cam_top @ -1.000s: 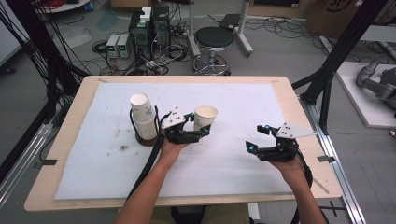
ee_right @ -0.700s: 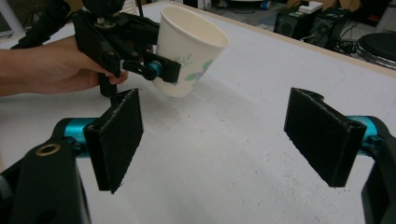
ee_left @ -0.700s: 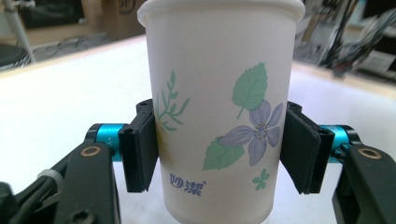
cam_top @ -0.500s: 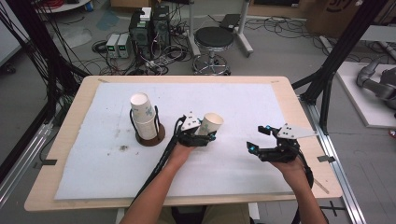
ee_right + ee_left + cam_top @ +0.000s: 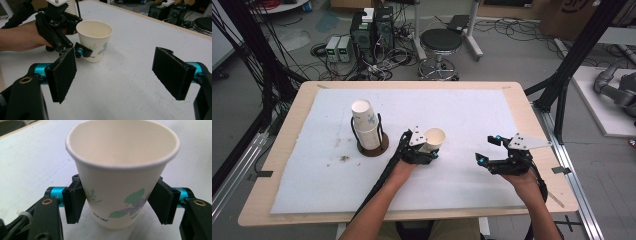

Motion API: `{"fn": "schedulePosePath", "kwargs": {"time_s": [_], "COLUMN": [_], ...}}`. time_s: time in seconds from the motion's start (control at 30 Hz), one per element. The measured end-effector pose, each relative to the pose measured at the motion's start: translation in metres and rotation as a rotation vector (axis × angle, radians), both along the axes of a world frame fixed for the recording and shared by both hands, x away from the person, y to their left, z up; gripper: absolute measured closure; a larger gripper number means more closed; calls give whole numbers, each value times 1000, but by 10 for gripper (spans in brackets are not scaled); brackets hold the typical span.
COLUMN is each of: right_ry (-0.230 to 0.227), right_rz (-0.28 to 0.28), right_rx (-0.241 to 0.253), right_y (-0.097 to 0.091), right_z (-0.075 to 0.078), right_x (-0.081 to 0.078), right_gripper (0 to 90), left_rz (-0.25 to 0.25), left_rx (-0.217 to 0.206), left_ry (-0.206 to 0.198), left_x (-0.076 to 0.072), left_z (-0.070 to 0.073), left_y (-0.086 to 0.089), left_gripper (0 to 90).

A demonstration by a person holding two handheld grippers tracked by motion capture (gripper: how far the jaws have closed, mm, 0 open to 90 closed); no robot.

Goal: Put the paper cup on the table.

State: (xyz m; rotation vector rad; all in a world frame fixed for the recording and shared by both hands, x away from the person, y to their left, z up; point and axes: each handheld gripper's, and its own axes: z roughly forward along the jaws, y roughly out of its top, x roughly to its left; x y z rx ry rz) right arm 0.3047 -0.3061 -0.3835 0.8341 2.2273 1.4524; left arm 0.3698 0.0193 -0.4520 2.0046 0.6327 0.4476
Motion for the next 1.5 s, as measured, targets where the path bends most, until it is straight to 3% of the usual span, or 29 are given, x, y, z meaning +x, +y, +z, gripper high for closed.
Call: {"fn": "schedulePosePath", "kwargs": {"time_s": [0.13,0.2,0.33,0.47,0.6,0.7,1.03,1.2,1.5], "right_ry": [-3,-3,4,9,9,14,18,25,38], "right_rz": [1,-1,1,6,10,10,20,18,3], "right_rx": [-3,-1,-1,-5,-7,-8,-13,-19,-25], "right_y": [0,0,1,3,4,4,9,10,10], "right_z": [1,1,-1,-2,-2,-3,-4,-6,-10], "right_x": [-1,-1,1,1,1,2,2,1,-2], "right_gripper": [200,200,200,200,200,200,200,200,200], "left_rz": [-1,37,17,17,11,5,-3,-21,-2], "left_rx": [-5,-2,-64,-78,-98,-139,-236,-262,-303], "left_ry": [3,-7,12,29,36,32,-22,-51,-89], "left_x": [0,0,-1,-5,-10,-16,-37,-51,-74], "left_z": [0,0,1,1,1,1,21,31,43], "left_y": [0,0,6,11,19,29,62,77,112], "left_gripper": [327,302,209,164,163,164,174,177,178]}}
